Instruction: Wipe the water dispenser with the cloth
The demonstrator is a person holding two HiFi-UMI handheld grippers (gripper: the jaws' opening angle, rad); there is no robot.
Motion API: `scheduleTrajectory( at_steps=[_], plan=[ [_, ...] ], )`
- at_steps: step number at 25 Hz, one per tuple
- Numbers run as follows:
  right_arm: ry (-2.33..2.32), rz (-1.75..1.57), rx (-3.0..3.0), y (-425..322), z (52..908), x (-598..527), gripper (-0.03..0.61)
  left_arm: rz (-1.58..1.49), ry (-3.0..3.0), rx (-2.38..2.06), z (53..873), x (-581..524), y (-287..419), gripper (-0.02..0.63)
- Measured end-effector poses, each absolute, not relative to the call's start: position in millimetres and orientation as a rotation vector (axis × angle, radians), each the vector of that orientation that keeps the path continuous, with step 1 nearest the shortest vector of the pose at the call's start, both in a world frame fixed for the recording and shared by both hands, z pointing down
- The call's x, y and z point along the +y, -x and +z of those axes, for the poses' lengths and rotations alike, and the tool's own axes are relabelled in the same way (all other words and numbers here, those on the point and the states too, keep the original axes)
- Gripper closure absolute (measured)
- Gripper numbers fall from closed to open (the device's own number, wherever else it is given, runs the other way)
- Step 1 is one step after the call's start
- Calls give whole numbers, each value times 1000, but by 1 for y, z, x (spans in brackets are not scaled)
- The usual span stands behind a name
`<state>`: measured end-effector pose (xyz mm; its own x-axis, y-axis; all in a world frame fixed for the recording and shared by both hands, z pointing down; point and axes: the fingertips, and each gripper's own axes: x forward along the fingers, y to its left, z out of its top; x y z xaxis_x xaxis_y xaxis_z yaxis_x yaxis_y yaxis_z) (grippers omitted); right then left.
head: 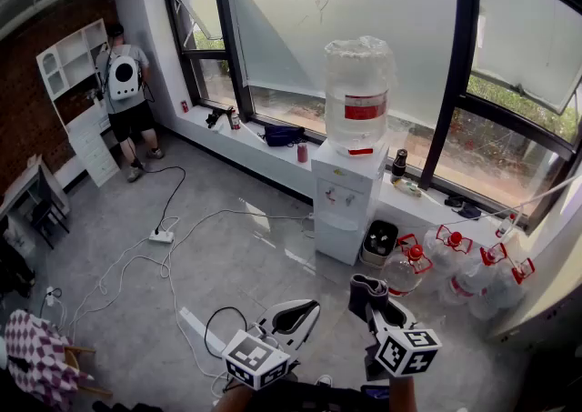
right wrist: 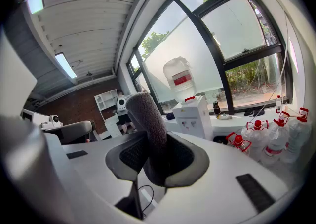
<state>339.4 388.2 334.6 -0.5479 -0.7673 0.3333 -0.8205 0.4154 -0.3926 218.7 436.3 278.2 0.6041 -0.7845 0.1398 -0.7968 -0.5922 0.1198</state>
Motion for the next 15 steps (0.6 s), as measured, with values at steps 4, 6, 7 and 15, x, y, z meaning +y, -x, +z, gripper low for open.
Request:
scheduleTrajectory(
  at_steps=[4,6,7,15],
  plan=[
    [-1421,828,-2554,-342,342,393,472,103,-2637,-1341,284,442,-220,594],
    [-1408,841,-2557,-341,343,394,472,110,-2621,-1356,287,445,-218,594],
    [-1400,843,-2559,-340,344,395,472,116,-2613,-1362,288,446,-216,594],
    [-1356,839,-2567,-328,348,391,472,142,-2588,-1372,291,439,-207,594]
  ],
)
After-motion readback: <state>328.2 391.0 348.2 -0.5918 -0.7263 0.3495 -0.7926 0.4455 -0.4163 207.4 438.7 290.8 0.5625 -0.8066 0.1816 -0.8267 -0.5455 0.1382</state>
